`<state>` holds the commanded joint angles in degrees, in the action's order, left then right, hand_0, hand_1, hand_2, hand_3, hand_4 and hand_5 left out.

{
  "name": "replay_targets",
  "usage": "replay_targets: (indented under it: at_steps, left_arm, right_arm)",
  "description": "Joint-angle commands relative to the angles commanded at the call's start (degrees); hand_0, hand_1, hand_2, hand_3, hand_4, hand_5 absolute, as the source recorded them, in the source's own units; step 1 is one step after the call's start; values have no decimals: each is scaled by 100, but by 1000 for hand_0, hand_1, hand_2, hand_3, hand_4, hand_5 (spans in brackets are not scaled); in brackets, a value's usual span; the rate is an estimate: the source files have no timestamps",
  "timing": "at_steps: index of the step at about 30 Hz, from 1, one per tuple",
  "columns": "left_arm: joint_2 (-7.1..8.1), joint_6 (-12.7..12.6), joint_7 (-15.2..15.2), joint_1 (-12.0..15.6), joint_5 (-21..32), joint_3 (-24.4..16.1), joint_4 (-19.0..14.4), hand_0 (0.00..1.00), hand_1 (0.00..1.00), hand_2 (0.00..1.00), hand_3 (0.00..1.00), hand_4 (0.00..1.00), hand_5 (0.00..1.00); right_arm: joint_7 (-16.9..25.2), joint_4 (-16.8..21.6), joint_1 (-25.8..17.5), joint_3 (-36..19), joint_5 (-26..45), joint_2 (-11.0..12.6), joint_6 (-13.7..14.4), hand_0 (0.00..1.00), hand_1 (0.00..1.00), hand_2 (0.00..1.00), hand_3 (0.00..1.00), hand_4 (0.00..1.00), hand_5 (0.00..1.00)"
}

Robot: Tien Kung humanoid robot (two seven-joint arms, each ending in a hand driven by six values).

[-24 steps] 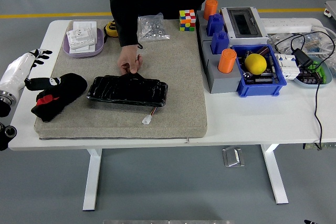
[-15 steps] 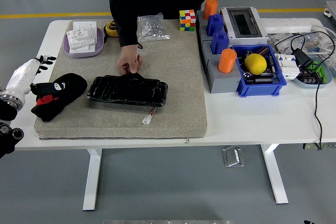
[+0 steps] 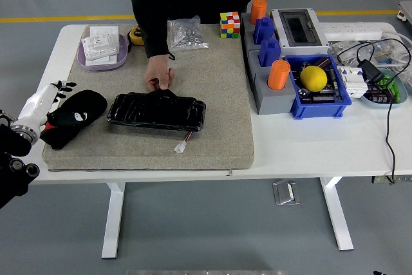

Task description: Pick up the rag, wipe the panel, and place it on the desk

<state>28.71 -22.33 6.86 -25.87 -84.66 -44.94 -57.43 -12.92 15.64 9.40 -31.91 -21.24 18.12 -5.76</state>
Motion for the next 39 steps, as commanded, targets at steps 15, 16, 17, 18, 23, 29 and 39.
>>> replay_targets:
  at_steps: [15,16,17,18,23,29,39]
  left_arm:
    - [-332,-132,-122,-109,243,93,398,695,714,822,840,944,323]
    - [-338,-144,-128,-113,248,100,412,695,714,822,840,944,323]
    - [-342,-150,-132,-115,256,104,423,695,714,822,840,944,323]
    - [-346,-158,-138,-113,272,107,444,695,714,822,840,944,323]
    - [-358,-236,-173,-78,293,102,494,611,637,807,834,873,271]
    - [-395,-326,-206,-90,284,122,545,524,473,783,743,739,166]
    - [-406,-528,-350,-85,339,151,548,398,347,642,607,615,75]
  right_arm:
    - [14,21,29,15,12,-9,2,785,649,716,654,998,527]
    - [15,28,30,-9,-9,-6,5,785,649,716,654,998,527]
    - [17,33,29,-33,-23,-4,7,785,649,716,654,998,527]
    - [21,40,31,-47,-25,-1,10,785,649,716,654,998,527]
    - [28,59,35,-87,-54,9,17,786,649,716,653,998,527]
    - [17,33,28,-77,-48,8,4,787,650,716,653,998,527]
    - [23,32,-6,-56,-37,11,-10,787,650,715,652,998,528]
